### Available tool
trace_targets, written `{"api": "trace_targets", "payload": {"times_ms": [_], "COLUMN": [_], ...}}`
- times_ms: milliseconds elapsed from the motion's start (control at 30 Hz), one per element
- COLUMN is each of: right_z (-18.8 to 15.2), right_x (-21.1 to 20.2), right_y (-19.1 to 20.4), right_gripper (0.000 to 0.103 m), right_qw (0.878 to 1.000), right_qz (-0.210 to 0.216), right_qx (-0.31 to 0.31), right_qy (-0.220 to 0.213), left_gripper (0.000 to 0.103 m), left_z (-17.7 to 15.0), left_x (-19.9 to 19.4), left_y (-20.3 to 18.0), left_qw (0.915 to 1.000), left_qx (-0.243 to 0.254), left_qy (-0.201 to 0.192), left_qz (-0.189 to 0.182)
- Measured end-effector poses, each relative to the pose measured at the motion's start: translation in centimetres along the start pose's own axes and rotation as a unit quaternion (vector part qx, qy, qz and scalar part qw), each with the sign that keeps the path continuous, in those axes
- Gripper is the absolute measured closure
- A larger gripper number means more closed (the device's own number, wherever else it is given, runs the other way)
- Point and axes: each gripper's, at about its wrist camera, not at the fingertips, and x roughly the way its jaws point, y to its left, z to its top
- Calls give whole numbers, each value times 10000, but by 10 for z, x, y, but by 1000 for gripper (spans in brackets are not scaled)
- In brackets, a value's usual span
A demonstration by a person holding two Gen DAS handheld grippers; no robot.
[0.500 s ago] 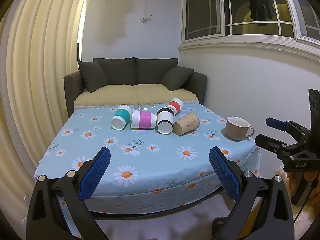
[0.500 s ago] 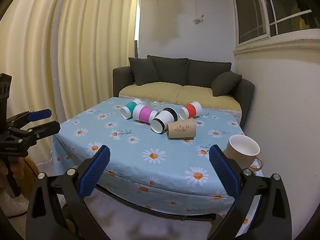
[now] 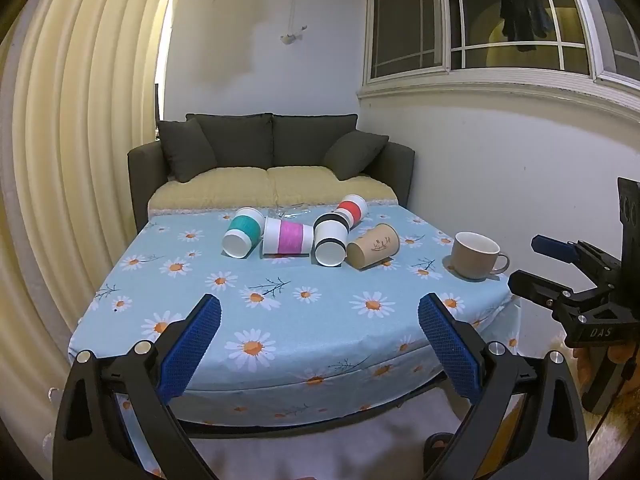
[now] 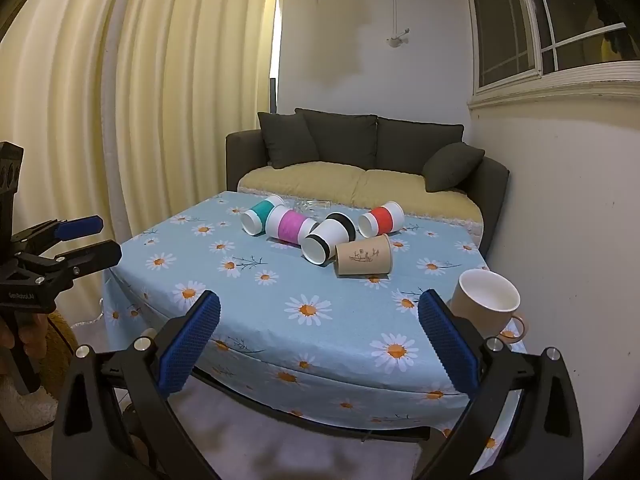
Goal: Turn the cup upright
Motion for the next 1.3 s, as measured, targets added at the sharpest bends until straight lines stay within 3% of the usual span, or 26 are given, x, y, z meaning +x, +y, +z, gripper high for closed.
{"api": "trace_targets", "payload": {"times_ms": [1300], "right_z": [-3], "right_x": [6], "right_y": [3], "right_gripper": [5], "right_qw": [10000], "right_qz": [-16], "right_qx": [-68], "right_qy": [8], "left_gripper": [6], "left_z": [2], "left_x": [1], "left_y": [1], "left_qw": [10000], "left_qx": [21], "left_qy": [5], "left_qz": [-57]}}
